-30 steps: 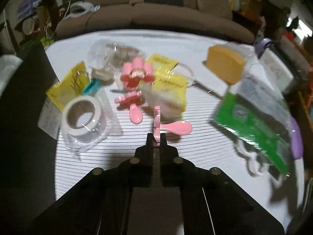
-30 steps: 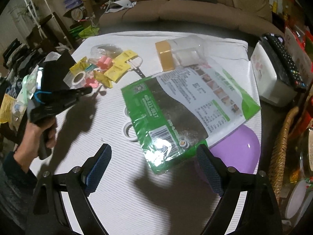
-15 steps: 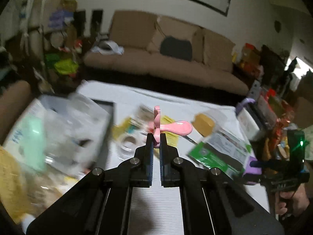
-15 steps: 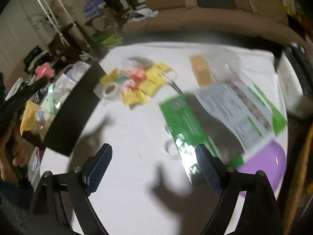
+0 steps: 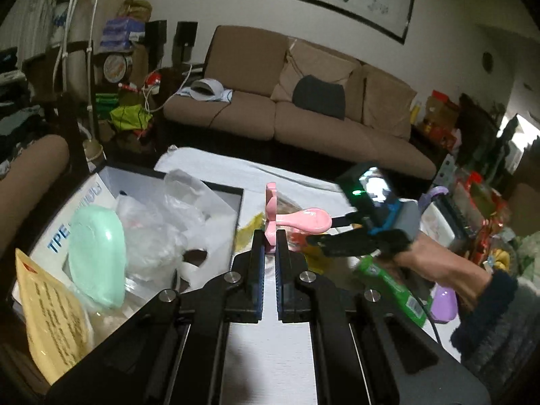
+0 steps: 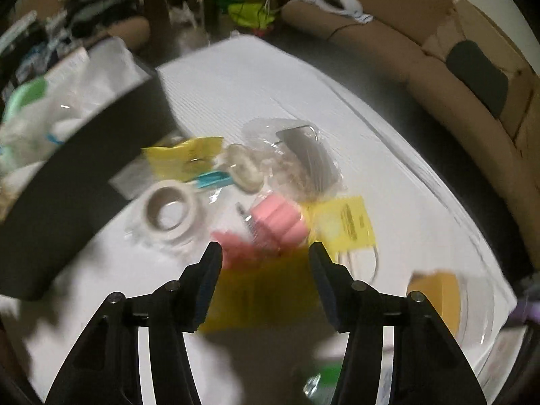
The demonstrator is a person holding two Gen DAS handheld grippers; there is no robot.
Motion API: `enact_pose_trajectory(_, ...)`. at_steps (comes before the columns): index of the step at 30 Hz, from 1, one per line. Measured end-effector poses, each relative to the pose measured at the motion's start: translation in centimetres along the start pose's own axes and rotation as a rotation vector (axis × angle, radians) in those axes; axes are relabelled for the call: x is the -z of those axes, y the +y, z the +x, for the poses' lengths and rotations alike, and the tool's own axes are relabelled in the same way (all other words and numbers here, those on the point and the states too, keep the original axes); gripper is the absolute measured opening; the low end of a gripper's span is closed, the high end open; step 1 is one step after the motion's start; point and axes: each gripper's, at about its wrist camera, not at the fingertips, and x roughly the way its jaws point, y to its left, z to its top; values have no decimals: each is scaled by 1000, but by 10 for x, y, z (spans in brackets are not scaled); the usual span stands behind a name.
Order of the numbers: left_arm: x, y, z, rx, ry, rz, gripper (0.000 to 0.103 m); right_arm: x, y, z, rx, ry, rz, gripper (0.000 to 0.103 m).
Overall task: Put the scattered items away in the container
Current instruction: 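Lift the pink clip with left while right grasps the pink hair roller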
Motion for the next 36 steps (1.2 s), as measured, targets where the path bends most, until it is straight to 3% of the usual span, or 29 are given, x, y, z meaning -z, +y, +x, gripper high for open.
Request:
enact_pose_trajectory(3, -2, 14, 4, 0, 2, -26, 5, -8, 4, 25, 18, 41, -43, 55)
enact_pose_trajectory(6, -4, 23, 9, -8, 3, -45, 5, -8, 13, 38, 47, 62, -120, 45)
enact_pose_trajectory(8, -3, 27, 11, -29, 6, -41, 5, -5, 12, 39, 67, 59, -128, 20)
enact_pose_trajectory(10, -2, 29, 10, -45, 5, -37, 5, -1, 2, 37, -17, 81, -51, 7)
enact_pose_trajectory(15, -3, 35, 5, -41, -10, -77, 5, 23, 7, 13, -45, 68, -43, 6)
enact_pose_trajectory(18, -4, 32, 0, -63, -15, -66, 5, 39, 13, -23, -16, 15, -40, 6)
enact_pose_trajectory(24, -5, 16, -25, -109, -50, -3, 5, 64, 20, -143, 35, -208, 66, 6)
enact_pose_trajectory(28, -3, 8, -39, -110, -68, 3, 5, 80, 41, -222, 137, -343, 111, 6)
enact_pose_trajectory(36, -2, -3, -63, -134, -109, 43, 5, 103, 73, -317, 210, -493, 118, 6)
